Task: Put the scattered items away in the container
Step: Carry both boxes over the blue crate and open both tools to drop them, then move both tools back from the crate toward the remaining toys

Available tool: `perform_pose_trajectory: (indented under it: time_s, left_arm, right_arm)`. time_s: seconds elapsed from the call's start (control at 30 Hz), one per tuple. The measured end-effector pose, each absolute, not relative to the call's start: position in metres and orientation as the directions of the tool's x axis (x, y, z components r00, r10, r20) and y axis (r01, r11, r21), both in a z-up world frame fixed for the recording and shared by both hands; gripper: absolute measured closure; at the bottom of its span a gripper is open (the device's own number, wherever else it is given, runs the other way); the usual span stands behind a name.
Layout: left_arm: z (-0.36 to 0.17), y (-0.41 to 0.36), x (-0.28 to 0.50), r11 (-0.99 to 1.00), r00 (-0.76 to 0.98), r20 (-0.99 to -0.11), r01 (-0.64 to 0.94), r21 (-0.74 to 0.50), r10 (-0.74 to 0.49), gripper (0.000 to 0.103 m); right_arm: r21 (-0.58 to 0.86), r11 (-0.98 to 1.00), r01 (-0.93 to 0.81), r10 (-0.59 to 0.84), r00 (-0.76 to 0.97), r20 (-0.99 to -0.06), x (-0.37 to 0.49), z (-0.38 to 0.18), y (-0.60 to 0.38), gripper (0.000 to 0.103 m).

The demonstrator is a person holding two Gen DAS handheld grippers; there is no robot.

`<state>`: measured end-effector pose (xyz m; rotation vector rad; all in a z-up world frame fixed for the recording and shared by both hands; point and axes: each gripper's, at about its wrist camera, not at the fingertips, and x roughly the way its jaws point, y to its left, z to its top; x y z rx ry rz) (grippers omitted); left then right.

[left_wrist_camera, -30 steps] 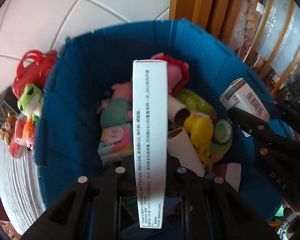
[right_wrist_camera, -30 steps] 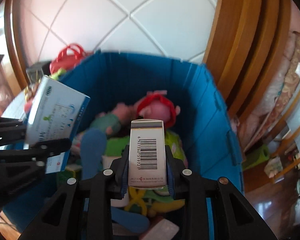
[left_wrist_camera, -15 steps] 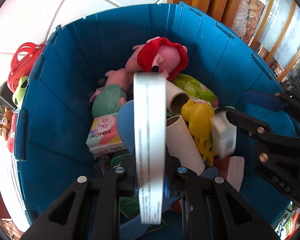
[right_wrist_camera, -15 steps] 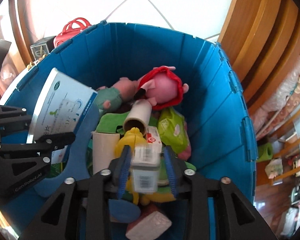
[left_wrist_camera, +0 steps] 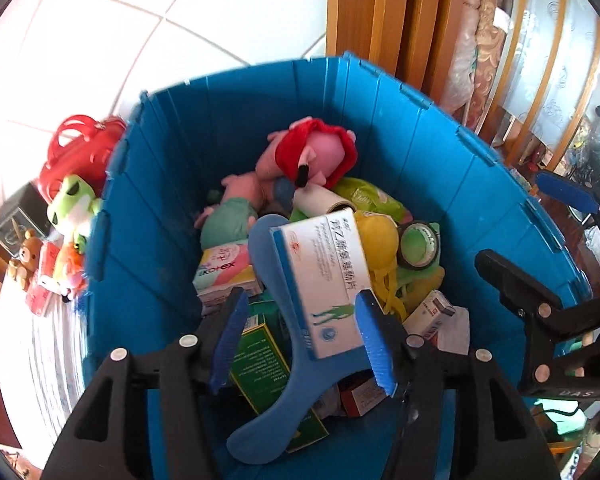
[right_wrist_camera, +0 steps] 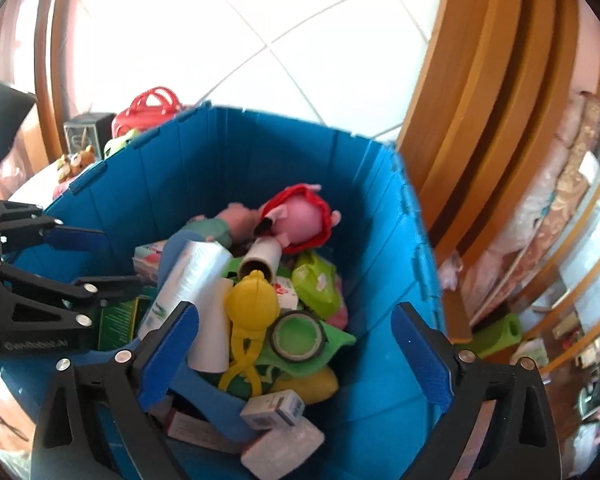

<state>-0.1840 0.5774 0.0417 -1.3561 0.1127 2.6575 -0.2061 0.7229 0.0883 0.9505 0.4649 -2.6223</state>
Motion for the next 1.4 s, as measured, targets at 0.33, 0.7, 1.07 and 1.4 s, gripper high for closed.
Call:
perform_pose_trajectory:
  time_s: [0.33,0.7,1.07,1.4]
  left_arm:
    - [0.045,0.563,-0.135,-0.993,-0.665,-0.743,-0.121,0.004,0.078,0.048]
    - [0.058,0.49,-0.088,-0.998,-0.751,-0.658,0.057,0.013,-0.052,0.048]
    - [0.036,0.312,-0.016,-0.969,-0.758,-0.631,0.244,-0.044,-0.163,0.048]
    - [-0.003,0.135,0.04,-0.937,-0.732,-0.653,0.336,-0.098,-0.195,0.048]
  right_arm:
    - [-0.161,-0.934,0.318,-0.188,-0.822,-0.537,-0.154,0.082,0.73,0.0]
    - [-0.052,-0.933,0.356,-0.287,-0.823,-0.489,-0.129,0.079,0.697,0.0]
    - [-0.012,-0.904,0.428,-0.379,-0.812,-0.444,-0.084,0.09,0.58,0.0]
    - [0.01,-0.865,0.502,-0.457,-0.78,-0.427,-0.03,0.083,0.411,0.0]
